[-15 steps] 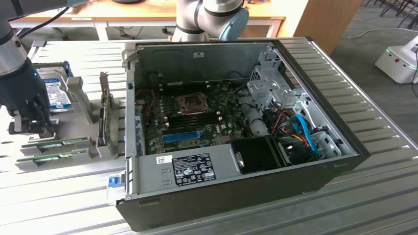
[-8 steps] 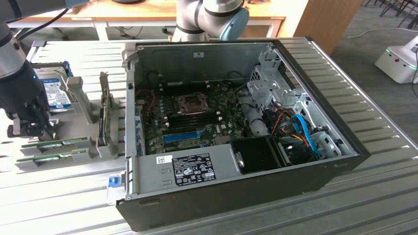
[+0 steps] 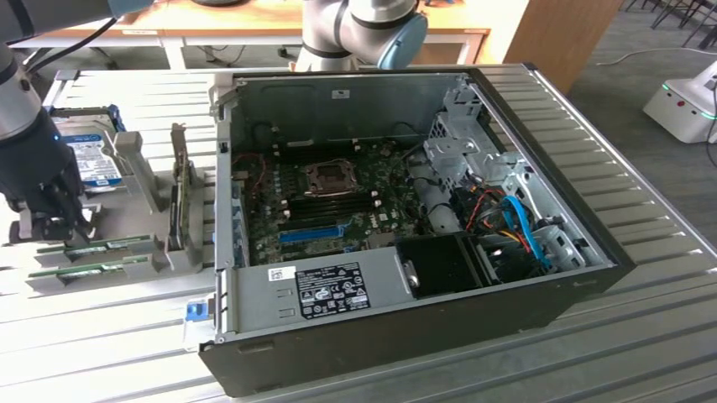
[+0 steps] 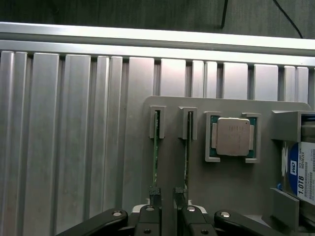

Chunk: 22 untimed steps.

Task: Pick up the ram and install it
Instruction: 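Pick up the ram and move it above insertion slot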

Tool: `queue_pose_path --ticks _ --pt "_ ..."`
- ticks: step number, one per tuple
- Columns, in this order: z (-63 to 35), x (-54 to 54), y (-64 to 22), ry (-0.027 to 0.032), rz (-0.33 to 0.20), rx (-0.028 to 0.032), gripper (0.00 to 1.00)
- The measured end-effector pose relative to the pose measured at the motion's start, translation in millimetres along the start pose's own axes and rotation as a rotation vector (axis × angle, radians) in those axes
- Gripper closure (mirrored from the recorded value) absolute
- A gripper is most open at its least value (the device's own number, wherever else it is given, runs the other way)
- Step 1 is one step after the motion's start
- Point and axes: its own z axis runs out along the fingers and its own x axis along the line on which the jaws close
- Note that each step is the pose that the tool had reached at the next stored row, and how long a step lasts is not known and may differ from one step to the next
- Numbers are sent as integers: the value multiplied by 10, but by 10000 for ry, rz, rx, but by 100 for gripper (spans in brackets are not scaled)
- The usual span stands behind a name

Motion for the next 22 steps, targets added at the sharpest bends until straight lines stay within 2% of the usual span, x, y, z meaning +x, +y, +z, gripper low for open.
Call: queue_pose_path --ticks 9,22 --pt "8 11 0 -2 0 3 76" --pt "157 13 -5 0 0 1 76"
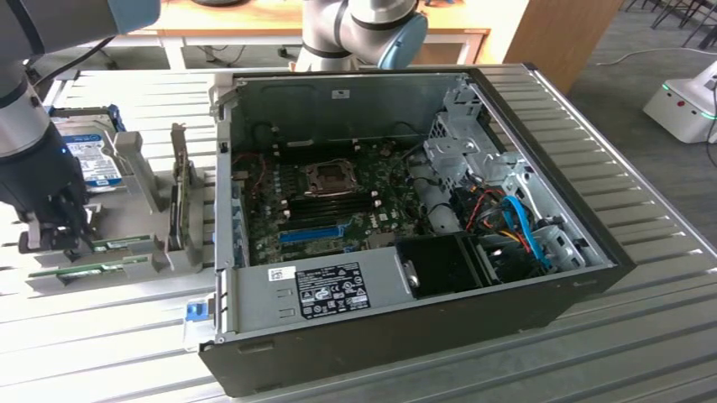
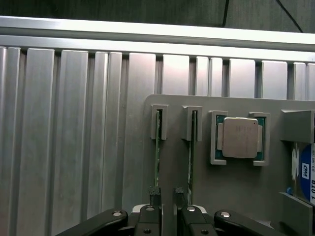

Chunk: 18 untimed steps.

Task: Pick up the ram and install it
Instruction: 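Pick up the ram and move it above insertion slot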

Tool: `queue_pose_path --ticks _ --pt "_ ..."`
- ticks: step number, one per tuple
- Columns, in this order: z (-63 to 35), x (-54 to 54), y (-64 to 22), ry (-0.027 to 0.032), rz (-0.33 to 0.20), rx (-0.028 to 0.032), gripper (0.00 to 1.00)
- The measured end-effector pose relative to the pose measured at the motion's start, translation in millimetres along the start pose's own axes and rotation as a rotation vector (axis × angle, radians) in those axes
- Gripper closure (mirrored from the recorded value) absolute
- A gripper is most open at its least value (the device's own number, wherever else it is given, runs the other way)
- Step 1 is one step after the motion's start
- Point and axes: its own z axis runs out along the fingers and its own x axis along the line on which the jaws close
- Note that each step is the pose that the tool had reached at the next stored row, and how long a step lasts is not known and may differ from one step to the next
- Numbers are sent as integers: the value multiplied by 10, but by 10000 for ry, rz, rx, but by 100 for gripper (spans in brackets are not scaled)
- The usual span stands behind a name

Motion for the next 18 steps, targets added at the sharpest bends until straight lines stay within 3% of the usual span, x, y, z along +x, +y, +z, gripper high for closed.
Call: queue_pose_path --ticks 18 --pt "100 2 -3 0 0 -1 76"
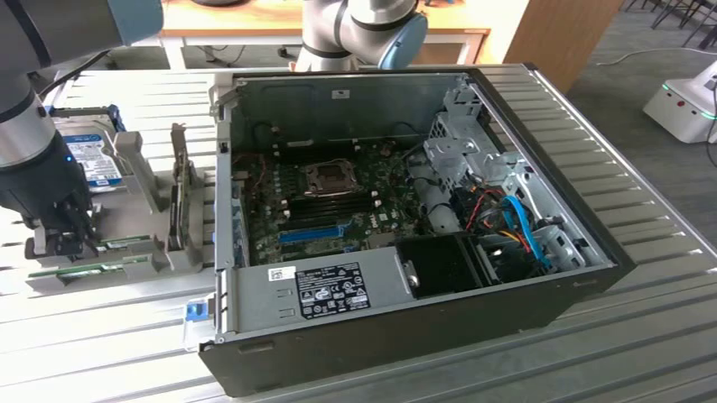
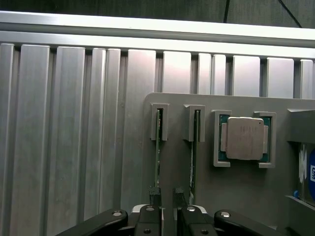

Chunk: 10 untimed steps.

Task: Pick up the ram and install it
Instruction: 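Pick up the ram and move it above insertion slot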

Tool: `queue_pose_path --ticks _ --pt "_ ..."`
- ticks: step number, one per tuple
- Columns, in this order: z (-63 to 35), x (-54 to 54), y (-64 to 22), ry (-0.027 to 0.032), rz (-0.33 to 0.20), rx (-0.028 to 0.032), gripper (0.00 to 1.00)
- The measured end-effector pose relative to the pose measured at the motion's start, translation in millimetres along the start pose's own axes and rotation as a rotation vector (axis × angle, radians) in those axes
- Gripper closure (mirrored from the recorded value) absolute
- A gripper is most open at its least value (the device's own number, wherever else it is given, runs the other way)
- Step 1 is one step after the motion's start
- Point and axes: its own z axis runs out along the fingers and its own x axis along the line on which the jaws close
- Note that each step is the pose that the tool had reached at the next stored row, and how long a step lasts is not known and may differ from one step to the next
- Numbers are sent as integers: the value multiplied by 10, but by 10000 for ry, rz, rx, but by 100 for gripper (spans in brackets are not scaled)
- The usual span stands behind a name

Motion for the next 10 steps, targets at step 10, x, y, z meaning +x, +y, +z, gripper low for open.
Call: queue_pose_path --ticks 10 --pt "-1 48 2 0 2 0 76"
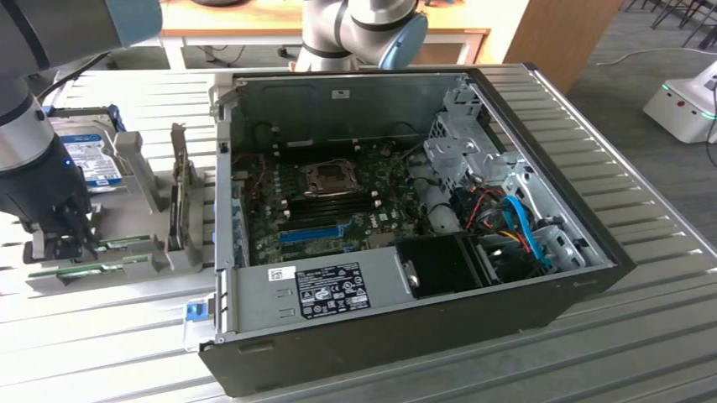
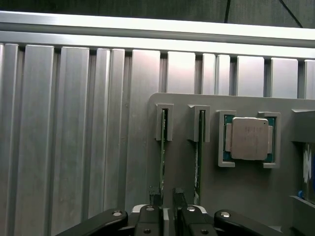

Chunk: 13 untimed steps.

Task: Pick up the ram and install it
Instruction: 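Pick up the ram and move it above insertion slot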

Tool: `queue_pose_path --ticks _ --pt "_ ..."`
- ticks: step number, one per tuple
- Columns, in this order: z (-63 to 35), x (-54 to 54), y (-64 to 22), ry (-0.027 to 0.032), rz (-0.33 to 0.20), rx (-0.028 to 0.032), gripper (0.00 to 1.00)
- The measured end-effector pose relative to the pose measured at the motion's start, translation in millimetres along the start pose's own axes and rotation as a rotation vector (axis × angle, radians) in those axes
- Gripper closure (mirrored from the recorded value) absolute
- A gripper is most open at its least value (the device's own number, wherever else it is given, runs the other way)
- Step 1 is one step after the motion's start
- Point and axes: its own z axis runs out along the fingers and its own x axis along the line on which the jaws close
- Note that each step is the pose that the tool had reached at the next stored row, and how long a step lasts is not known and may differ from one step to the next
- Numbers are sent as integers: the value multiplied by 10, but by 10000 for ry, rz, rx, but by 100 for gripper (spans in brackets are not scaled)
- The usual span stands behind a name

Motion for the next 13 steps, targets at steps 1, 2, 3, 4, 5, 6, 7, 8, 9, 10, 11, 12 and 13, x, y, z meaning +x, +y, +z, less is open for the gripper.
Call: queue_pose_path --ticks 1,2,3,4,5,6,7,8,9,10,11,12,13 --pt "0 0 0 0 0 0 76" --pt "1 0 0 -1 -1 1 76" --pt "3 1 -1 -1 -2 2 76" --pt "10 1 -1 -3 -2 4 76" --pt "18 1 -1 -2 -2 3 76" --pt "29 1 -1 0 -2 1 76" --pt "42 1 -2 -1 -2 1 76" --pt "54 2 -2 0 -2 1 76" --pt "66 2 -3 -1 -2 1 76" --pt "79 2 -3 -1 -2 1 76" --pt "90 2 -4 -1 -2 1 76" --pt "102 2 -4 -1 -2 1 76" --pt "112 3 -5 -1 -2 2 76"
